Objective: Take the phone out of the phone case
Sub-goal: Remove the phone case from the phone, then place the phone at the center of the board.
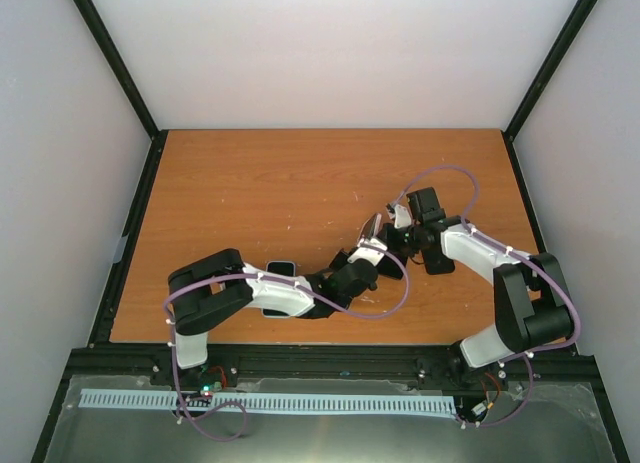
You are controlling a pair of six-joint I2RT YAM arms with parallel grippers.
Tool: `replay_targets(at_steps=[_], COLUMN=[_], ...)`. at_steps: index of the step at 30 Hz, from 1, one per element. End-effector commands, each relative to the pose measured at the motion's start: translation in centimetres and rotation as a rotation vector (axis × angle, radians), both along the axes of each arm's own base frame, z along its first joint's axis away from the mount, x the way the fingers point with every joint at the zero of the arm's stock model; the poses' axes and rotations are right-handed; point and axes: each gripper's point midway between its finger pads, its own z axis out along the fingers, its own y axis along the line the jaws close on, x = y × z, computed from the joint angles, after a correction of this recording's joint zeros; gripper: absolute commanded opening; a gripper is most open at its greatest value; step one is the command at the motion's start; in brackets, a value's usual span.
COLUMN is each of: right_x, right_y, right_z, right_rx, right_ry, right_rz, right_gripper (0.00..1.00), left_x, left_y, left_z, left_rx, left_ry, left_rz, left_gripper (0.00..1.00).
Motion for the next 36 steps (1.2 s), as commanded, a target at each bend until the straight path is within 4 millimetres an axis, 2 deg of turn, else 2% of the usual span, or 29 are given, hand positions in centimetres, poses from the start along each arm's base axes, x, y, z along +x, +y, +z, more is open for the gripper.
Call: replay_targets(at_steps=[1, 11, 17, 24, 28, 30, 32, 36], right_x=[-1.0, -0.5, -0.3, 0.0, 0.6, 0.9, 1.9, 3.6], right_y=[-0.4, -1.6, -2.0, -2.3, -3.0, -3.4, -4.9, -7.4], right_z=[-0.1, -0.1, -0.2, 0.0, 0.3, 0.7, 1.6, 4.4], right_rx=[-0.015, -0.091, -0.107, -0.107, -0.109, -0.111, -0.116, -0.132], right_ry=[0.013, -0.059, -0.08, -0.09, -0.1, -0.107, -0.124, -0.201], right_rz=[0.033, 0.025, 0.022, 0.009, -0.014, -0.023, -0.066, -0.092], right_gripper=[0.03, 0.03, 0.03, 0.03, 0.03, 0.03, 0.03, 0.03], left_x=[1.1, -0.4, -1.2, -1.8, -2.1, -2.3, -2.5, -2.6], left_y=[3.2, 5.0, 5.7, 6.5, 7.0, 7.3, 7.4, 7.3], left_z=[1.5, 3.2, 4.9, 5.7, 6.7, 7.3, 7.6, 7.0], left_rx=[0.001, -0.085, -0.134, -0.164, -0.184, -0.186, -0.169, -0.093], left_ry=[-0.015, 0.036, 0.05, 0.07, 0.072, 0.073, 0.08, 0.094], left_rz=[0.111, 0.093, 0.07, 0.064, 0.061, 0.055, 0.047, 0.028], left_gripper=[0.06, 0.0, 0.0, 0.01, 0.0, 0.0, 0.0, 0.0])
